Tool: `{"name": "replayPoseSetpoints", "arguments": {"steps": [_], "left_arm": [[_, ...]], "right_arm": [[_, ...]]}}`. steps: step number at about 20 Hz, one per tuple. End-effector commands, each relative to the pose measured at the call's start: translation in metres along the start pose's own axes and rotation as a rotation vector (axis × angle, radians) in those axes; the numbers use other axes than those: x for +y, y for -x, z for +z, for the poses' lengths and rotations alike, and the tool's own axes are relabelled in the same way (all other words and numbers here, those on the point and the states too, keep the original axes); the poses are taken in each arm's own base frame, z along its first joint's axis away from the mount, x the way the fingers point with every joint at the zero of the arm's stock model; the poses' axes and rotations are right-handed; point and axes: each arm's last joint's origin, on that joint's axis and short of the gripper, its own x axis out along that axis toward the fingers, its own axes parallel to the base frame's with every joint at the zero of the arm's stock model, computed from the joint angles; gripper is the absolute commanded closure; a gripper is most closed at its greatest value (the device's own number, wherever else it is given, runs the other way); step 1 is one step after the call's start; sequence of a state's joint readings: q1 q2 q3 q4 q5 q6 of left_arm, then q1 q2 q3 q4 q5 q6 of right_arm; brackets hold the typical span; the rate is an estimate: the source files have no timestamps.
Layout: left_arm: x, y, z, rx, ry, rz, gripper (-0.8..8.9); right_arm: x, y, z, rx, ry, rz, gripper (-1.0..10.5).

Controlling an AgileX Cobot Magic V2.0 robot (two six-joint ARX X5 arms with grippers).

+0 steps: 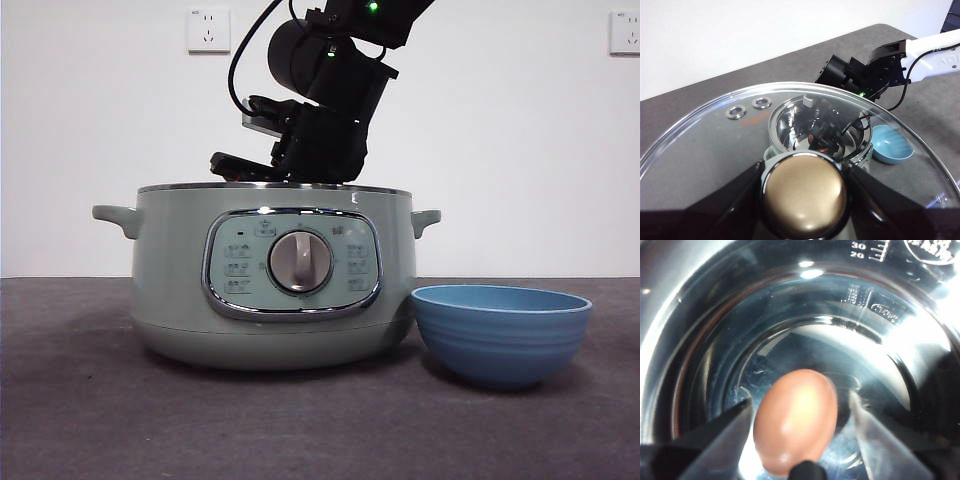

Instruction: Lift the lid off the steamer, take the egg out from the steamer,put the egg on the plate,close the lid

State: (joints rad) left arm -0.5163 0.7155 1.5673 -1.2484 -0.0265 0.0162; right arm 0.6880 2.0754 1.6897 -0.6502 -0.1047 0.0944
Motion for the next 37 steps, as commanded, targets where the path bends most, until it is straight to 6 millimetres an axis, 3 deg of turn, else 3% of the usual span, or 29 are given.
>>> {"name": "replayPoseSetpoints", "arguments": {"steps": [1,4,7,10,12,15,18,21,22,24,28,37], "left_arm": [[0.000,0.007,0.004,-0.068,-0.010,-0.002,8.22],[0.000,0.007,0.005,-0.068,-0.012,-0.001,8.22],[0.000,0.007,0.005,-0.068,-0.013,-0.001,8.22],[0.000,0.007,0.005,-0.068,-0.013,-0.001,8.22],[0.000,0.007,0.005,-0.073,-0.013,-0.001,8.22],[0.000,0.007,0.007,-0.095,-0.012,-0.001,8.22],[0.000,0.008,0.008,-0.103,-0.012,-0.001,8.22],[0.000,0.008,0.009,-0.114,-0.012,-0.001,8.22],[0.000,0.008,0.010,-0.124,-0.011,-0.001,8.22],[0.000,0.008,0.010,-0.127,-0.011,-0.001,8.22],[0.000,0.008,0.010,-0.124,-0.011,-0.002,8.22],[0.000,0.008,0.010,-0.124,-0.011,-0.002,8.22]], "right_arm": [[0.001,-0.010,-0.004,0.030,-0.015,0.027,6.4],[0.000,-0.017,-0.006,0.049,-0.029,0.048,6.4],[0.000,-0.017,-0.006,0.050,-0.029,0.047,7.3],[0.000,-0.017,-0.006,0.046,-0.005,0.051,9.6],[0.001,-0.011,-0.003,0.030,0.006,0.052,9.6],[0.008,0.040,0.009,-0.086,0.037,0.061,9.6],[0.016,0.123,0.011,-0.231,0.071,0.061,9.6],[0.017,0.208,-0.013,-0.291,0.122,-0.057,9.6],[0.011,0.226,-0.024,-0.268,0.115,-0.100,9.6],[-0.003,0.239,-0.039,-0.187,0.081,-0.135,9.6],[-0.027,0.225,-0.060,-0.093,0.023,-0.158,9.6],[-0.059,0.122,-0.123,0.042,-0.054,-0.128,9.6]]}}
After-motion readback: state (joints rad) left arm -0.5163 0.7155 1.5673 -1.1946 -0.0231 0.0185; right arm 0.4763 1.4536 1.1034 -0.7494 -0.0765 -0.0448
